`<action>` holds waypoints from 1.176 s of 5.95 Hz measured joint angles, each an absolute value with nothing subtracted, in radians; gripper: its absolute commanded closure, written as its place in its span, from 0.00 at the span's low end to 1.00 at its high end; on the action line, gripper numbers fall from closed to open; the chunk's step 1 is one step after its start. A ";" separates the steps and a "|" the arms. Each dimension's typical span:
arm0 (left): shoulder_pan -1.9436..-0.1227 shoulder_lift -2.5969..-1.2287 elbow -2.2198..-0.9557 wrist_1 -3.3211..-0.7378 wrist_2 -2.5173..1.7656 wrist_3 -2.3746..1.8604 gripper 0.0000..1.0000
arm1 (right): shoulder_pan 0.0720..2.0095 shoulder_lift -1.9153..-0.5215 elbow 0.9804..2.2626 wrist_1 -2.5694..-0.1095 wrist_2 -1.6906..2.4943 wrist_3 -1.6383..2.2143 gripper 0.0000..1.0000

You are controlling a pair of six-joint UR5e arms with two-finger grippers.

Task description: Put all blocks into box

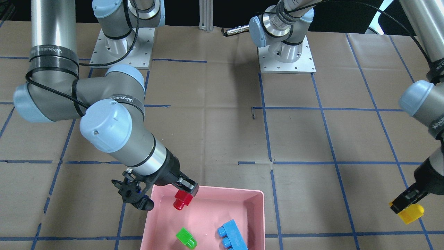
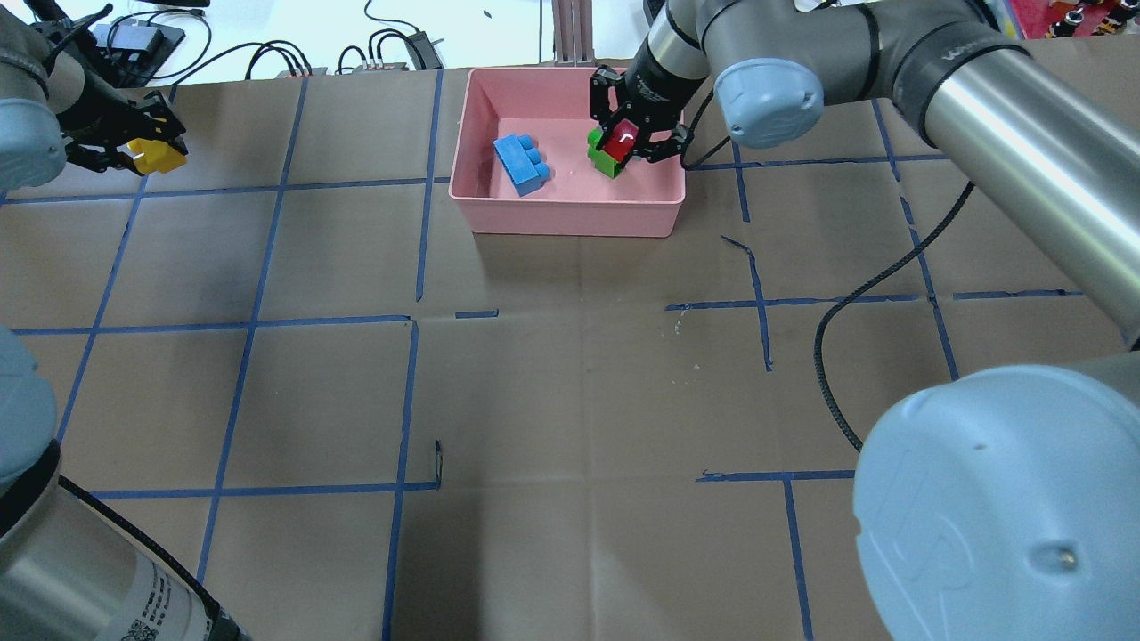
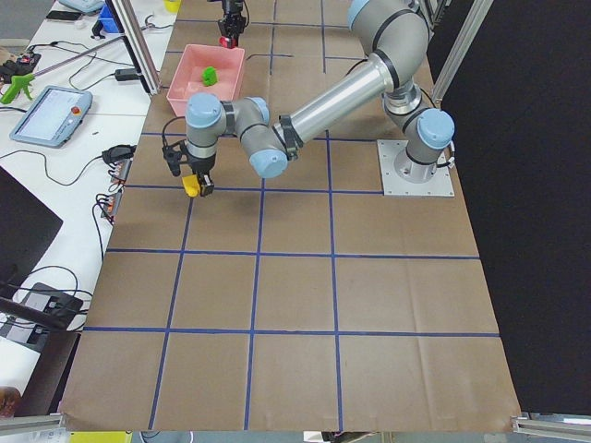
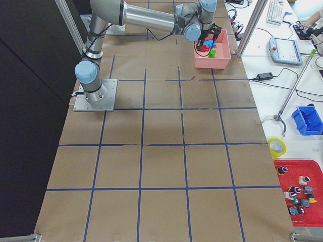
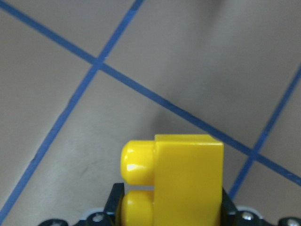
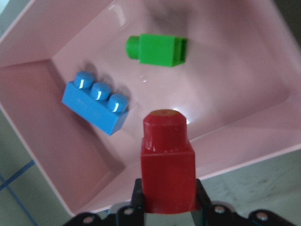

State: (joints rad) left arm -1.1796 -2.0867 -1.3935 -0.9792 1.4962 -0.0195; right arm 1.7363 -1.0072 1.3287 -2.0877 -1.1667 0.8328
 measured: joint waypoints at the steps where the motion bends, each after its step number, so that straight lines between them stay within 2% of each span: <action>1: -1.265 -2.090 -1.351 -1.011 1.493 -0.019 0.73 | 1.754 -0.975 1.304 -2.121 -1.126 0.893 0.01; 5: -1.482 -2.119 -1.297 -1.038 1.454 -0.038 0.71 | 1.697 -1.006 1.304 -2.075 -1.134 0.729 0.00; 7: -1.601 -2.160 -1.277 -1.024 1.450 -0.088 0.70 | 1.591 -1.102 1.319 -1.882 -1.228 0.415 0.00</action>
State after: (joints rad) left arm -1.6008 -2.1598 -1.2770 -1.0237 1.4496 -0.0883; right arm 1.5907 -1.1020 1.3193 -1.8825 -1.2280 0.4147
